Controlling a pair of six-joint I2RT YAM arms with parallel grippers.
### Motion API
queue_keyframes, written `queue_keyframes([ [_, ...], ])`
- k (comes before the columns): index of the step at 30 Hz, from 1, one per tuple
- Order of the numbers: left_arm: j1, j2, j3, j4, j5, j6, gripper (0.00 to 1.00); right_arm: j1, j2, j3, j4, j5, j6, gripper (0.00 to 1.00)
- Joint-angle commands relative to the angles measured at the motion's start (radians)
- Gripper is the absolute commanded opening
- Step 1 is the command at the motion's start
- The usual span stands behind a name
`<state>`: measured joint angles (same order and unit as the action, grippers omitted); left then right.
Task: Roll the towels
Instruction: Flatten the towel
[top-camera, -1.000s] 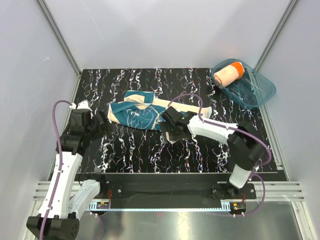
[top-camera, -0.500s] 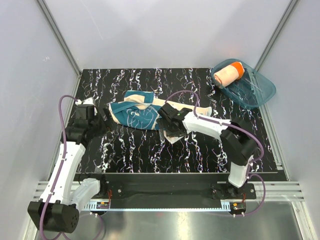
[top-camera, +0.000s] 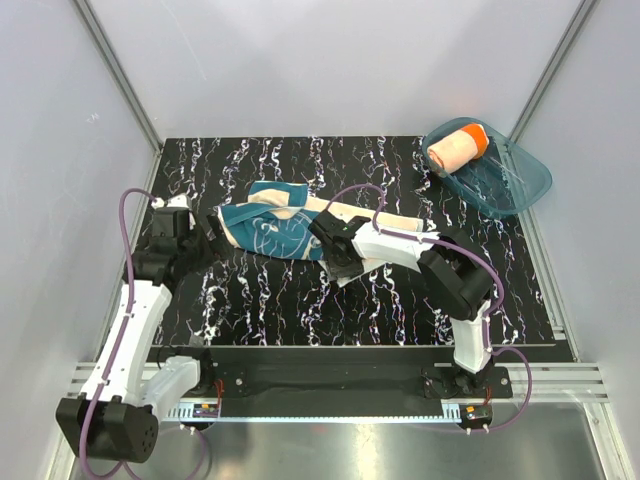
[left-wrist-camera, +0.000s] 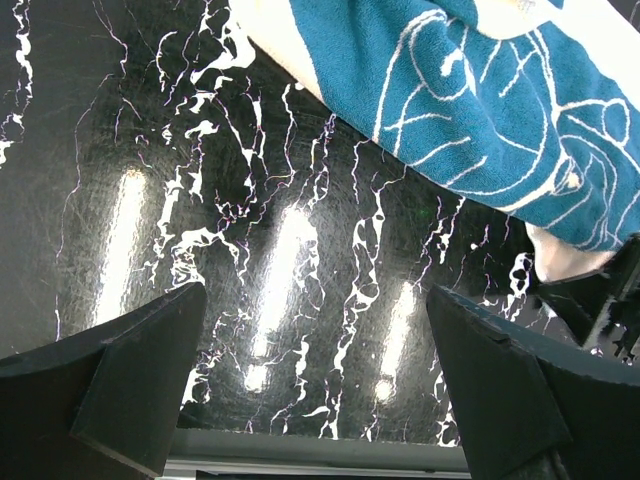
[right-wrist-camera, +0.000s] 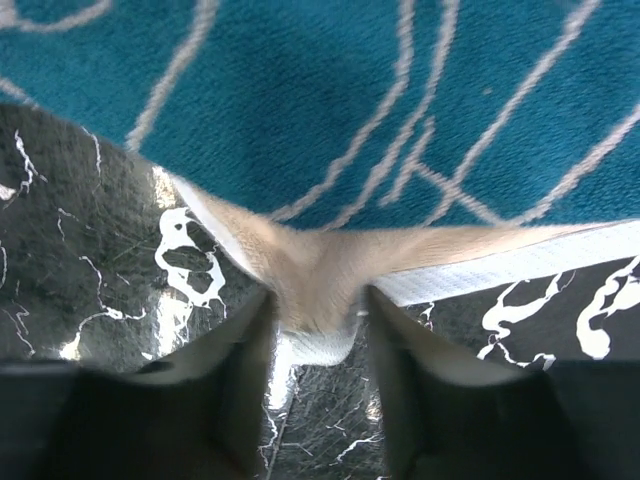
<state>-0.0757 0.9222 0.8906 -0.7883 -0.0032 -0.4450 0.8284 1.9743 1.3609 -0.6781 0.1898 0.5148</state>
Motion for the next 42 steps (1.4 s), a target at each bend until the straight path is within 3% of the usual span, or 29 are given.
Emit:
queue_keyframes([
  [1,0.008,0.038,0.024,0.07,0.014,0.002,0.99,0.011,0.024,-0.025,-0.005,0.013,0.002,0.43],
  [7,0.031,0.223,0.102,0.129,0.028,-0.041,0.99,0.011,-0.017,-0.075,0.005,0.025,-0.009,0.1],
  [8,0.031,0.257,0.129,0.156,0.037,-0.052,0.99,0.011,-0.025,-0.082,0.006,0.03,-0.007,0.0],
  [15,0.043,0.66,0.3,0.227,0.006,-0.112,0.95,0.011,-0.09,-0.137,0.012,0.027,-0.006,0.0],
  [24,0.065,0.932,0.398,0.403,0.086,-0.184,0.87,0.011,-0.15,-0.201,0.025,0.028,-0.004,0.0],
  [35,0.067,1.009,0.476,0.451,0.039,-0.222,0.73,0.011,-0.167,-0.236,0.035,0.019,-0.016,0.0],
  [40,0.073,1.02,0.502,0.469,0.028,-0.227,0.63,0.011,-0.175,-0.258,0.038,0.016,-0.018,0.0],
  [42,0.074,1.046,0.527,0.465,0.031,-0.225,0.53,0.011,-0.173,-0.264,0.041,0.016,-0.018,0.0],
])
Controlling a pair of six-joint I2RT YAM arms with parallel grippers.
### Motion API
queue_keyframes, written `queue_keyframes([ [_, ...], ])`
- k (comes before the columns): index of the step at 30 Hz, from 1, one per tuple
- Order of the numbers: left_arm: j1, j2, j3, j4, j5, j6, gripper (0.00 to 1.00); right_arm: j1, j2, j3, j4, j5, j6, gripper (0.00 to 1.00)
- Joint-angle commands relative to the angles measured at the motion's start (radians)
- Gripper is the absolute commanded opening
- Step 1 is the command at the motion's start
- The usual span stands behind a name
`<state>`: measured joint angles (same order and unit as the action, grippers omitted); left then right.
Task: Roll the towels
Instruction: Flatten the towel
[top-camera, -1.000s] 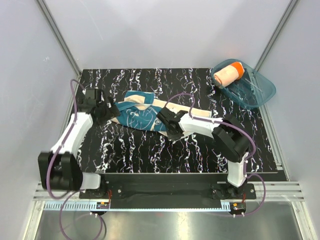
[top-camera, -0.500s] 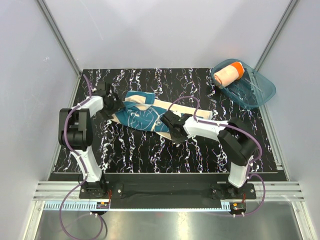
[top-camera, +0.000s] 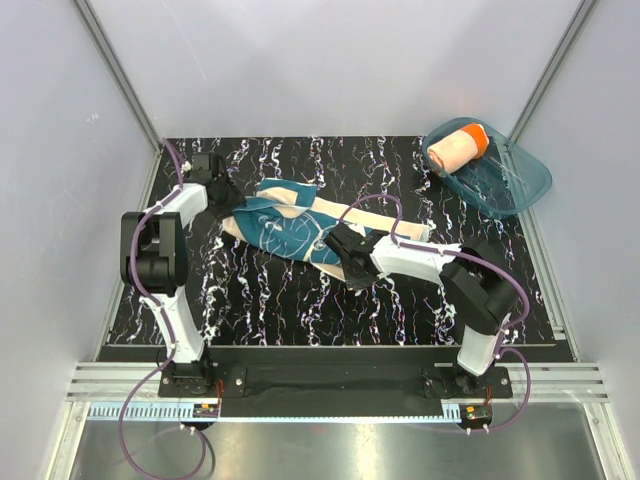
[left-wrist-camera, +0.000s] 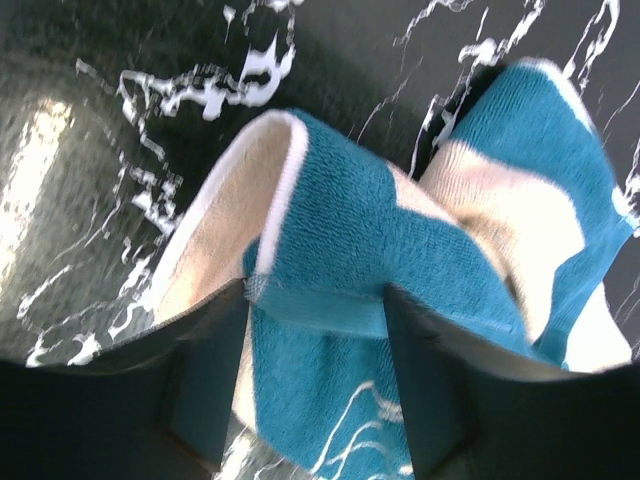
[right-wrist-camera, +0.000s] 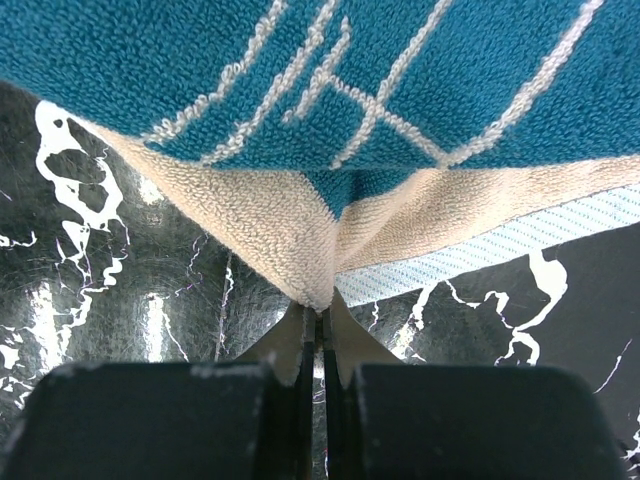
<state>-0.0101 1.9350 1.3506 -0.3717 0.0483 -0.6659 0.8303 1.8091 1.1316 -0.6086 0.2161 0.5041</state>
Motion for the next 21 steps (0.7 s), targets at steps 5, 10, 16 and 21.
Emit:
queue_keyframes([
  [5,0.009,0.088,0.114,0.054,0.024,0.0,0.15,0.009,-0.005,-0.046,-0.025,-0.011,-0.012,0.0],
  [10,0.01,0.076,0.137,0.06,0.042,-0.009,0.0,0.007,-0.001,-0.058,-0.028,-0.007,-0.01,0.0],
  [16,0.154,-0.057,0.099,-0.002,0.158,-0.152,0.0,-0.01,-0.056,-0.102,-0.046,-0.009,0.001,0.0],
  [21,0.315,-0.171,0.038,0.004,0.269,-0.189,0.0,-0.068,-0.201,-0.164,-0.083,-0.001,0.005,0.0],
])
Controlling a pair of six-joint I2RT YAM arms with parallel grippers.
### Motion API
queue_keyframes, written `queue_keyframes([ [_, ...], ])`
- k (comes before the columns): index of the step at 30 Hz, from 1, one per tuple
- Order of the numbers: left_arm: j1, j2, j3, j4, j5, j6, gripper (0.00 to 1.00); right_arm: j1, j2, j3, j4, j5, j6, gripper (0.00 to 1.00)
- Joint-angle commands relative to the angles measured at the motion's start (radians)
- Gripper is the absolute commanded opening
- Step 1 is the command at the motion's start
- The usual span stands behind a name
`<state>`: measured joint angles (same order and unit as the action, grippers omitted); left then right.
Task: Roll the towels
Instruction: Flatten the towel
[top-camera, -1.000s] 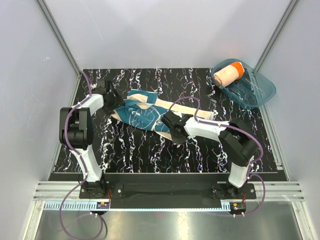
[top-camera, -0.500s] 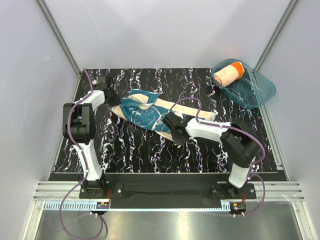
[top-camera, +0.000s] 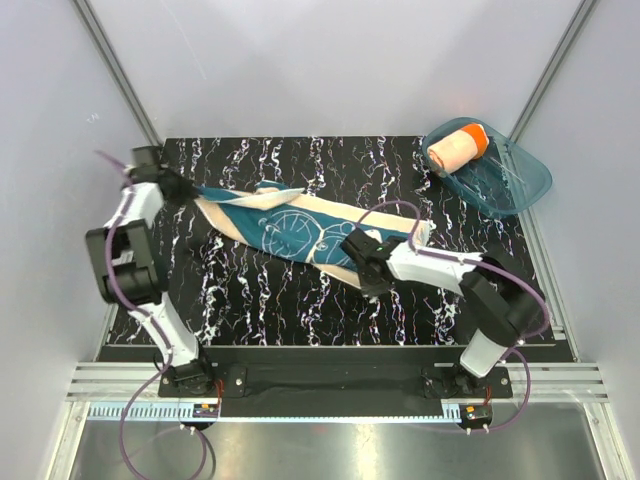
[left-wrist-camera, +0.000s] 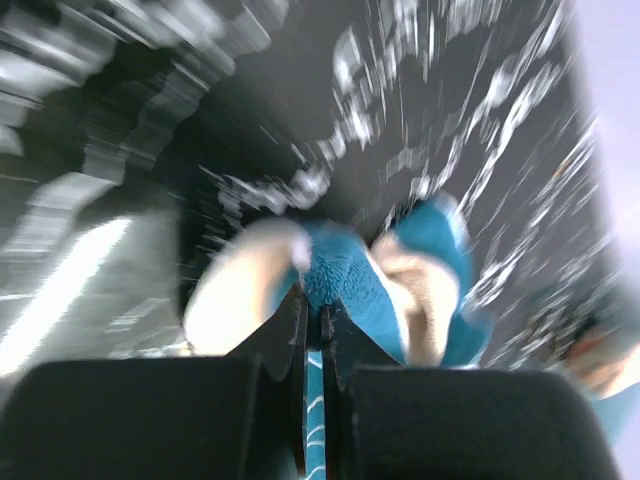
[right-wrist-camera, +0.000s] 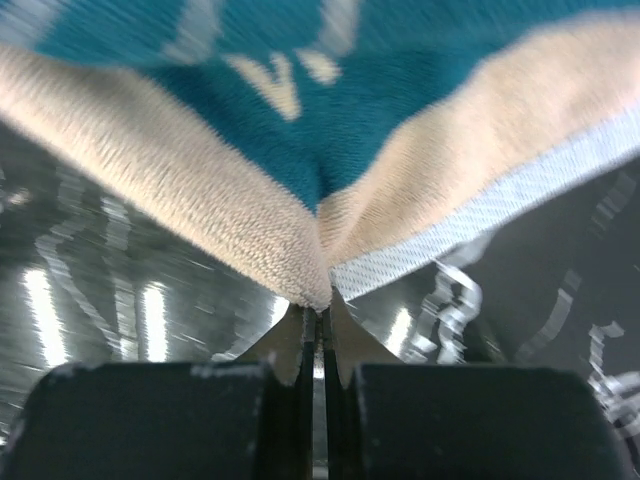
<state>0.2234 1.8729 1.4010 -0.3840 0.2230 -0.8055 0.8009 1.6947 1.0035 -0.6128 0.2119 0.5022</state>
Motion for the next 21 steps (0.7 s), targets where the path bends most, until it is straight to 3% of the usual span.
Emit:
queue_keyframes([
  [1,0.094,-0.138,-0.014,-0.013,0.093,-0.043,0.0,-0.049,-0.108,-0.04,-0.085,0.004,0.009,0.0],
  [6,0.152,-0.234,-0.075,-0.061,0.128,-0.072,0.0,-0.071,-0.237,0.006,-0.168,0.047,0.036,0.0],
  [14,0.206,-0.513,-0.195,-0.133,0.226,-0.109,0.0,-0.134,-0.506,0.161,-0.326,0.142,0.049,0.0],
  [21,0.229,-0.816,-0.114,-0.369,0.107,-0.096,0.0,-0.135,-0.654,0.394,-0.52,0.262,0.068,0.0],
])
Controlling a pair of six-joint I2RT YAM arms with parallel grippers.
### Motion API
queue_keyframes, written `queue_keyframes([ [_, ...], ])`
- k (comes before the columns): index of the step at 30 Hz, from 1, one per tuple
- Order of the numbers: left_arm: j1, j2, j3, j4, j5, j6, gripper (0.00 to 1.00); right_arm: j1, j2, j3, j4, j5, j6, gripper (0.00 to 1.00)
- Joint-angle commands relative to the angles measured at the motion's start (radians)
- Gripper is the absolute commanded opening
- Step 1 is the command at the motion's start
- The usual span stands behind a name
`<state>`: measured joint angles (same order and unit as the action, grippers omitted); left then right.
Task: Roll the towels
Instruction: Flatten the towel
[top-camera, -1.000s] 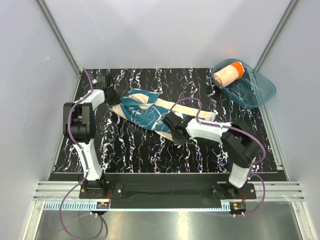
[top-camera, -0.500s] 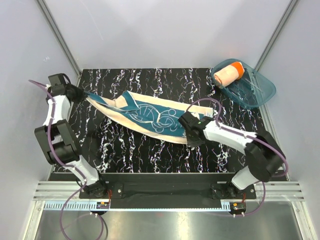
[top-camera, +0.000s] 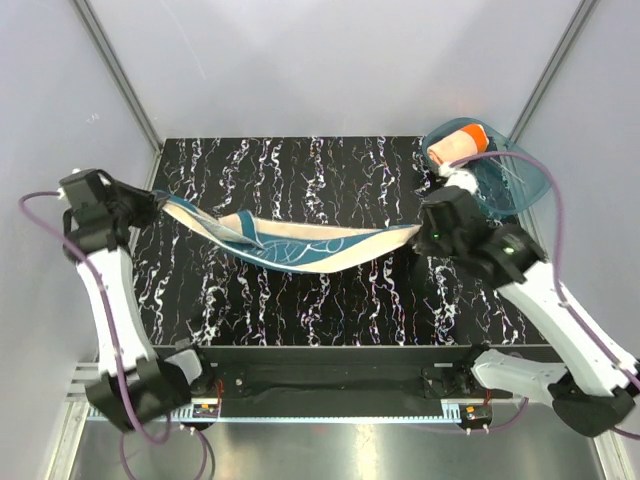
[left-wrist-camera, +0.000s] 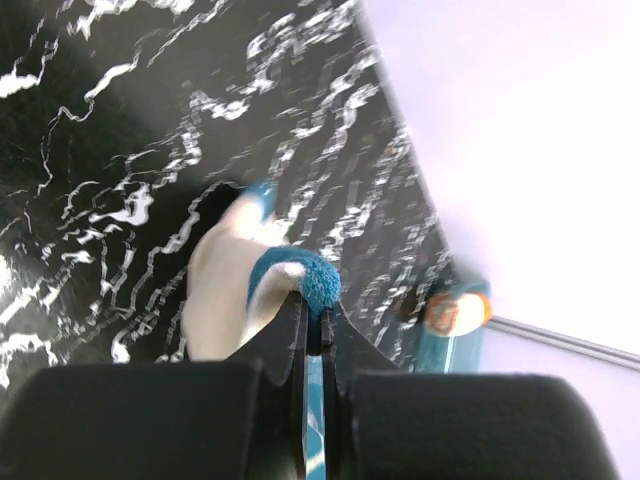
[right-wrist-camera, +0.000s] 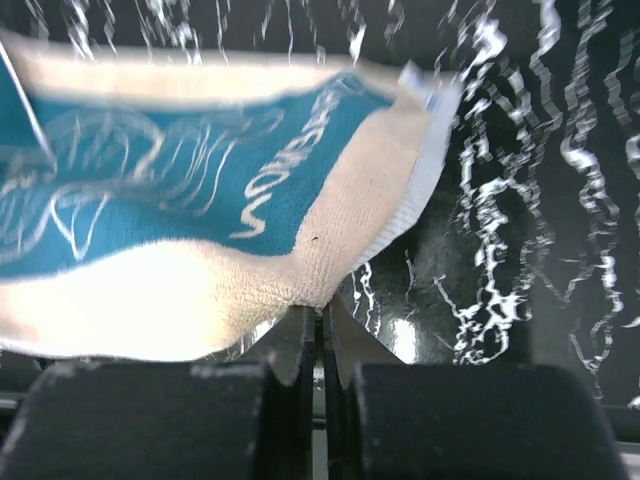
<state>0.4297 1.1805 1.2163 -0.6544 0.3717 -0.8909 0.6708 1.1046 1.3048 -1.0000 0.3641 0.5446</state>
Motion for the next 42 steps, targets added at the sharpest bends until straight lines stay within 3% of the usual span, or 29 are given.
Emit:
queue_keyframes([
  [1,0.038,-0.215,0.072,-0.161,-0.086,-0.029,0.0,-0.005,-0.083,0.118,-0.153,0.13,0.032,0.0],
  [6,0.164,-0.404,0.093,-0.258,-0.1,-0.066,0.0,-0.005,-0.164,0.336,-0.276,0.282,0.067,0.0],
  [11,0.115,-0.406,0.248,-0.369,-0.209,0.027,0.0,-0.005,-0.155,0.516,-0.345,0.32,0.051,0.0],
  [17,0.107,-0.401,0.252,-0.386,-0.329,0.086,0.0,-0.007,0.002,0.449,-0.286,0.21,0.026,0.0],
  [19,0.107,-0.337,0.206,-0.36,-0.263,0.096,0.0,-0.034,0.058,0.418,-0.234,0.191,0.018,0.0],
  [23,0.078,-0.239,0.091,-0.222,-0.142,0.095,0.01,-0.226,0.136,0.314,-0.065,0.024,-0.017,0.0],
  [24,0.073,-0.23,0.08,-0.202,-0.149,0.09,0.11,-0.249,0.149,0.312,-0.033,0.016,-0.017,0.0],
  [29,-0.038,-0.115,0.055,-0.08,-0.29,0.047,0.15,-0.421,0.283,0.321,0.032,-0.146,-0.066,0.0],
  [33,-0.17,0.213,0.181,-0.044,-0.402,0.032,0.15,-0.448,0.475,0.332,0.148,-0.206,-0.077,0.0],
  [35,-0.21,0.348,0.295,-0.008,-0.39,0.052,0.33,-0.456,0.598,0.365,0.188,-0.205,-0.08,0.0],
  [37,-0.242,0.539,0.412,-0.007,-0.319,0.09,0.64,-0.462,0.702,0.414,0.186,-0.211,-0.083,0.0],
  [39,-0.265,0.64,0.563,-0.072,-0.336,0.154,0.75,-0.461,0.736,0.476,0.187,-0.228,-0.089,0.0],
  [40,-0.278,0.649,0.578,-0.074,-0.364,0.168,0.97,-0.462,0.75,0.487,0.193,-0.226,-0.092,0.0],
  [42,-0.278,0.639,0.542,-0.015,-0.346,0.202,0.99,-0.462,0.758,0.516,0.202,-0.2,-0.106,0.0],
])
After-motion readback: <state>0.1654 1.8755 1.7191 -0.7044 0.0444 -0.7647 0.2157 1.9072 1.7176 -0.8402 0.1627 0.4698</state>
